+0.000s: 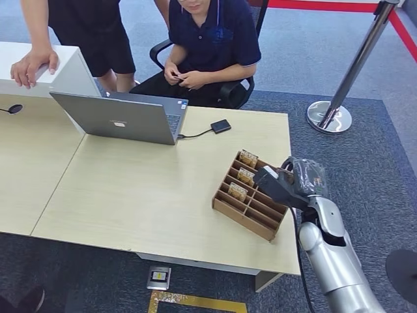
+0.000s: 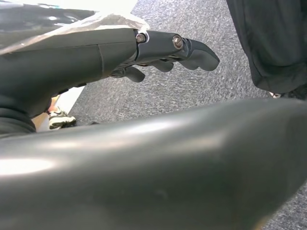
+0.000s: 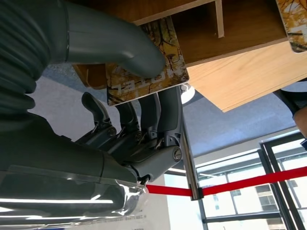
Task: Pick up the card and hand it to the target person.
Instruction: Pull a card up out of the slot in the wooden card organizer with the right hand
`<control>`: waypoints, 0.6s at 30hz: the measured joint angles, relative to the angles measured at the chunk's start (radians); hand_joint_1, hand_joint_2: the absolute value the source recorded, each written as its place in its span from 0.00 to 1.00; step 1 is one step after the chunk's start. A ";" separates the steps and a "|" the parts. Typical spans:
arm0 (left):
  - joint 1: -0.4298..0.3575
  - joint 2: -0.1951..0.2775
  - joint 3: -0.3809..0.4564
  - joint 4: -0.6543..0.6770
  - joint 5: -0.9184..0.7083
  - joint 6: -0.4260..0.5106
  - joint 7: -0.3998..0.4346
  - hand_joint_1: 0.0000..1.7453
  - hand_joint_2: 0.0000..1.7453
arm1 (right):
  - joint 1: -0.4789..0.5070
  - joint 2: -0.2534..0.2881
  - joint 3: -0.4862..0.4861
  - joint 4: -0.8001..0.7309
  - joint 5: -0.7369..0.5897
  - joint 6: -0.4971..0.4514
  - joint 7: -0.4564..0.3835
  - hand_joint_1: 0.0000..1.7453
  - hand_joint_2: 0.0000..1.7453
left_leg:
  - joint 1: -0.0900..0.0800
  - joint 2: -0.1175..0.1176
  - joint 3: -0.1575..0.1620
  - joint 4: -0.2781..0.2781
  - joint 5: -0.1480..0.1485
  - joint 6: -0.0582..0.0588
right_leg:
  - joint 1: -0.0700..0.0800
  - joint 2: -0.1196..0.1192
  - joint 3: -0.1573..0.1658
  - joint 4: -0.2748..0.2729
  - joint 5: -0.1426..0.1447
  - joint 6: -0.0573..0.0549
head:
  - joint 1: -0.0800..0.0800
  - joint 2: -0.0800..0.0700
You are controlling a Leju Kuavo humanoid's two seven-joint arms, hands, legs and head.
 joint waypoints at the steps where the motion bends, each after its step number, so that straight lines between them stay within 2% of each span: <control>1: 0.000 0.000 0.000 0.000 0.000 0.000 0.000 0.00 0.00 | -0.002 0.000 0.001 -0.003 0.000 0.000 -0.001 0.81 1.00 | 0.000 0.000 0.000 0.000 0.000 0.000 | 0.000 0.000 0.000 0.000 0.000 0.000 | 0.000 0.000; 8: -0.001 -0.001 0.000 0.000 -0.001 -0.001 -0.002 0.00 0.00 | -0.012 0.000 0.018 -0.041 0.006 -0.001 -0.011 0.80 1.00 | 0.000 0.000 0.000 0.000 0.000 0.000 | 0.000 0.001 -0.001 0.001 0.000 0.000 | 0.000 0.000; 18: 0.000 0.000 -0.007 -0.001 -0.005 -0.006 -0.002 0.00 0.00 | 0.023 -0.027 0.073 -0.210 0.009 0.027 -0.010 0.79 1.00 | 0.000 -0.001 0.000 0.000 0.000 0.000 | 0.000 -0.001 0.000 0.000 0.000 0.000 | 0.000 0.000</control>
